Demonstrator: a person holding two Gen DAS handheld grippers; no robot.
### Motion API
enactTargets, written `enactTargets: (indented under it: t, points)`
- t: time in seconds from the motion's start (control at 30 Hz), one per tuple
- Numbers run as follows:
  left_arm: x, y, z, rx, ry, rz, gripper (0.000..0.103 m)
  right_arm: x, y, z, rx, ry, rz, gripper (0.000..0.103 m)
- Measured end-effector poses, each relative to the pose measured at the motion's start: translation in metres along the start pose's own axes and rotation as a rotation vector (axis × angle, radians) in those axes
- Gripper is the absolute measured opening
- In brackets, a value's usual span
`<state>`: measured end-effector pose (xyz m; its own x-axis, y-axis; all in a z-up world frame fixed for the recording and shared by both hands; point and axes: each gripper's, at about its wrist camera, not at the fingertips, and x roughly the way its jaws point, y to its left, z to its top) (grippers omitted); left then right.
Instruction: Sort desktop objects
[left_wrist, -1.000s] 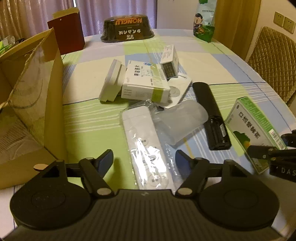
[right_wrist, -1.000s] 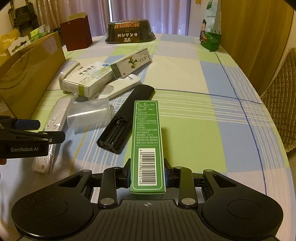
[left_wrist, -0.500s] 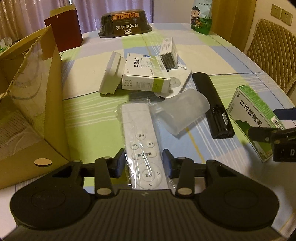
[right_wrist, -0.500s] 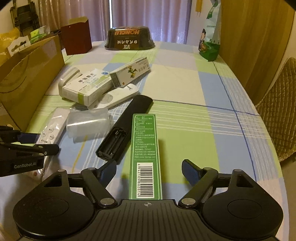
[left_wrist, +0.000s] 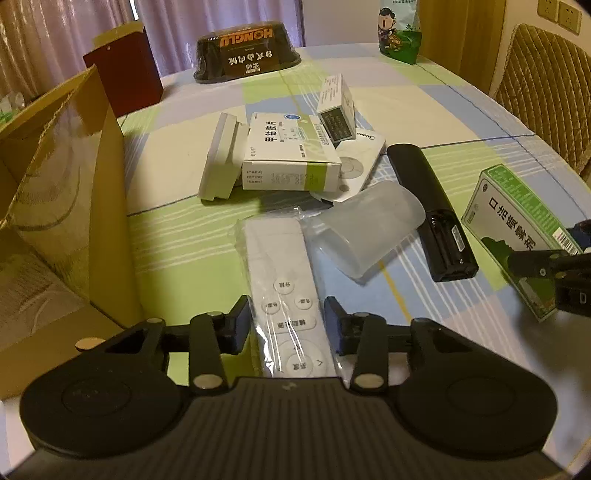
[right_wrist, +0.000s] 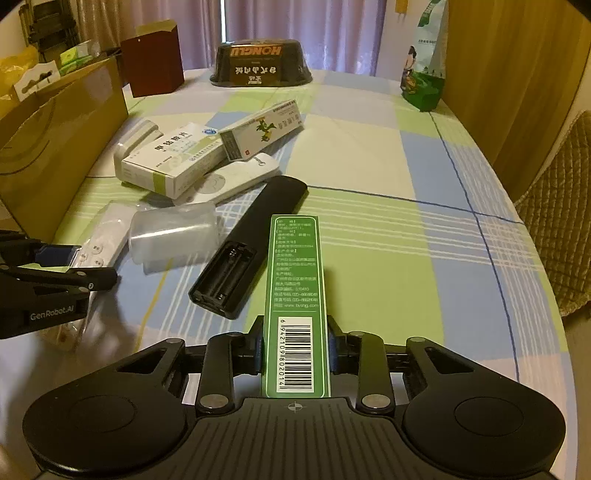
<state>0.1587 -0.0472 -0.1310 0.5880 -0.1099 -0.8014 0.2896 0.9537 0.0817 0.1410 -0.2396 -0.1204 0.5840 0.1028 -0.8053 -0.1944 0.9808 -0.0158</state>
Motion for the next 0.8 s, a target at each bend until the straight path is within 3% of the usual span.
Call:
enactTargets:
  t: [0.57,0.8]
  points:
    - [-0.059,0.009,-0.013,-0.043,-0.031,-0.03,0.034,-0.042,0.014,0.006,0.019,-0.045,0.036,0.03]
    - [-0.065,0.011,-0.013,-0.046,-0.03,-0.039,0.034,-0.043,0.024,0.001,-0.018,-0.036,0.028,0.03]
